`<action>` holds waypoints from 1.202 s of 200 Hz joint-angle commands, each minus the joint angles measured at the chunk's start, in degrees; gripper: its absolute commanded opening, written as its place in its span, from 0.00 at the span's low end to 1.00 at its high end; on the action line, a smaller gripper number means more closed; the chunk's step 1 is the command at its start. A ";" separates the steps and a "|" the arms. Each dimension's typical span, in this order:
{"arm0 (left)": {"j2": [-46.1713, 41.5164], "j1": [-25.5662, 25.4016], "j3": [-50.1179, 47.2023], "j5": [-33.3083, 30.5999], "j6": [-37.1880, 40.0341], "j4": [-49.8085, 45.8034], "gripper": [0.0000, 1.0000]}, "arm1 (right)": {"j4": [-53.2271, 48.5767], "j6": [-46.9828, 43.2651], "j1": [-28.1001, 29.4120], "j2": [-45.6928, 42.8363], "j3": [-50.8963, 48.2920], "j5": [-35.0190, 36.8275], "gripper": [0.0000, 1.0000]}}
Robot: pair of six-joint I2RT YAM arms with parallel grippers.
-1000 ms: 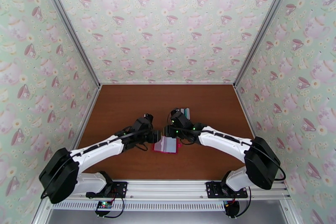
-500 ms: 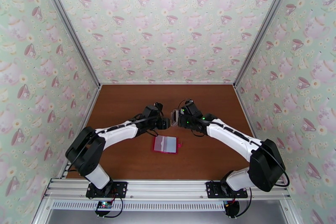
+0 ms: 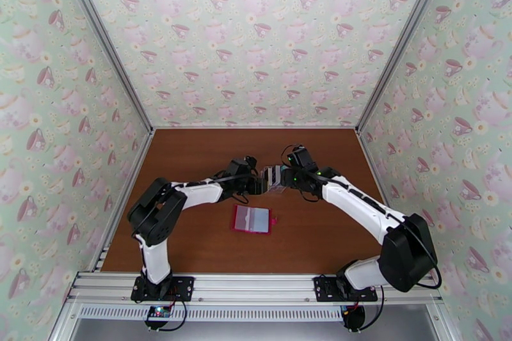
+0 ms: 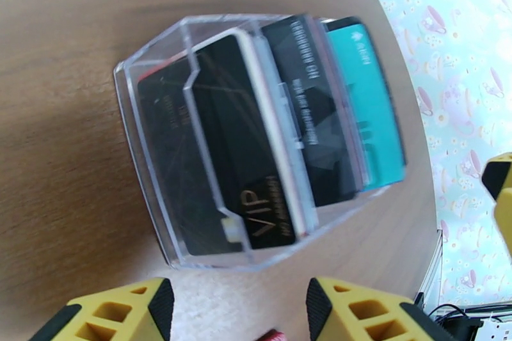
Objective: Put the credit cards into the card holder
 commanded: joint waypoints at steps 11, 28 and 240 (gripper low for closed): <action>2.03 1.44 0.33 3.84 -2.55 6.73 0.60 | -0.55 -0.63 -0.17 0.80 2.14 -0.32 0.55; 3.08 2.33 -0.27 5.23 -4.17 9.14 0.60 | -0.22 -0.53 -0.20 0.93 1.81 -0.33 0.55; 7.10 3.34 1.24 8.01 -4.88 7.73 0.57 | -2.09 -5.74 -1.09 15.70 10.97 3.45 0.56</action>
